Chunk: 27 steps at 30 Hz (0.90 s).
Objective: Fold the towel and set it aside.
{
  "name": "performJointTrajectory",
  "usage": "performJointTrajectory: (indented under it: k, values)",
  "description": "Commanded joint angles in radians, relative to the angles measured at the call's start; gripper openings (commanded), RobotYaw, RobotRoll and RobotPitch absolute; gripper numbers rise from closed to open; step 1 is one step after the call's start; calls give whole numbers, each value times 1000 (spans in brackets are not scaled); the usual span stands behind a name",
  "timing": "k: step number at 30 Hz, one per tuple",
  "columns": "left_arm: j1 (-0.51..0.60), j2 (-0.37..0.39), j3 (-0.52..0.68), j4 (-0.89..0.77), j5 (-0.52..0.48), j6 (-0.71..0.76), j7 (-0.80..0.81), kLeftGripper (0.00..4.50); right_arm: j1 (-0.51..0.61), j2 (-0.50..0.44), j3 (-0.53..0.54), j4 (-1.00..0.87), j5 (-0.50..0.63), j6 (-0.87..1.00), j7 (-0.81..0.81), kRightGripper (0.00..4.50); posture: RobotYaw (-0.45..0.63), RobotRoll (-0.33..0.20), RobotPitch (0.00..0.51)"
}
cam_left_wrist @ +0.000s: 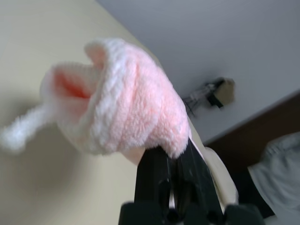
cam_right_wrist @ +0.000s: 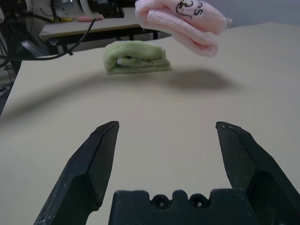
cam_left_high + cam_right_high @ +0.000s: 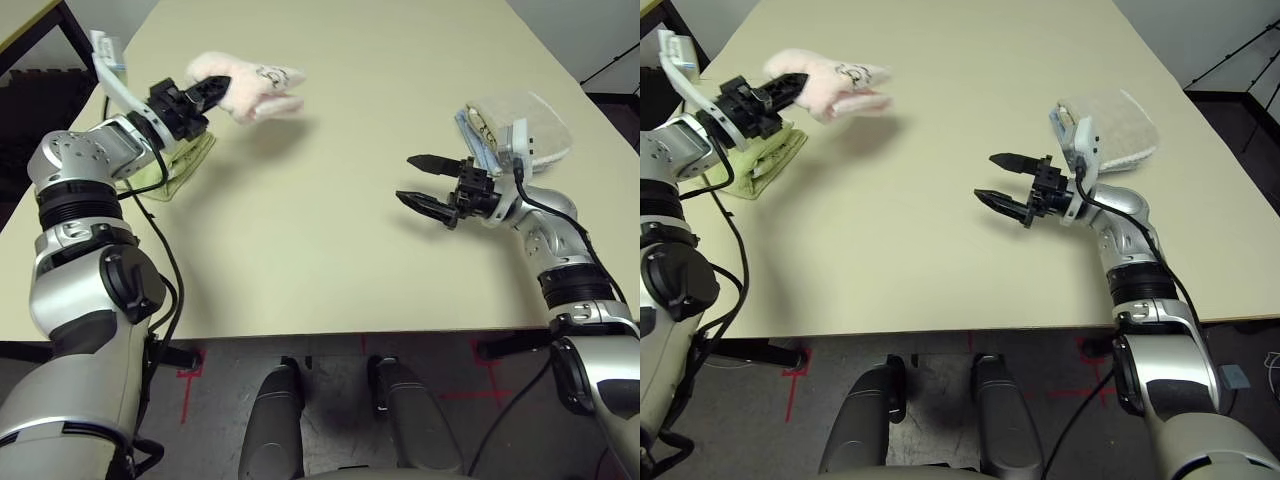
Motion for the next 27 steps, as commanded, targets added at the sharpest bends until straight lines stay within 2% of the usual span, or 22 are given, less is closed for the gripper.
performJointTrajectory:
  k: [1,7,14,18,27]
  values:
    - [-43,36,7,76,17,-107,20,48,-4,6,-8,-18,14,17,-8,4500,36,0,188]
    - [-81,87,11,197,43,-319,58,48,14,14,-3,-63,21,40,-14,4500,23,0,190]
    - [-62,141,-11,263,97,-442,91,48,48,1,-9,-114,30,66,-19,4500,13,0,186]
    - [-47,161,-5,278,103,-451,102,48,59,-2,-9,-124,30,70,-21,4500,11,0,186]
    - [-40,161,26,264,71,-367,76,48,60,-4,-5,-108,24,59,-14,4500,20,0,185]
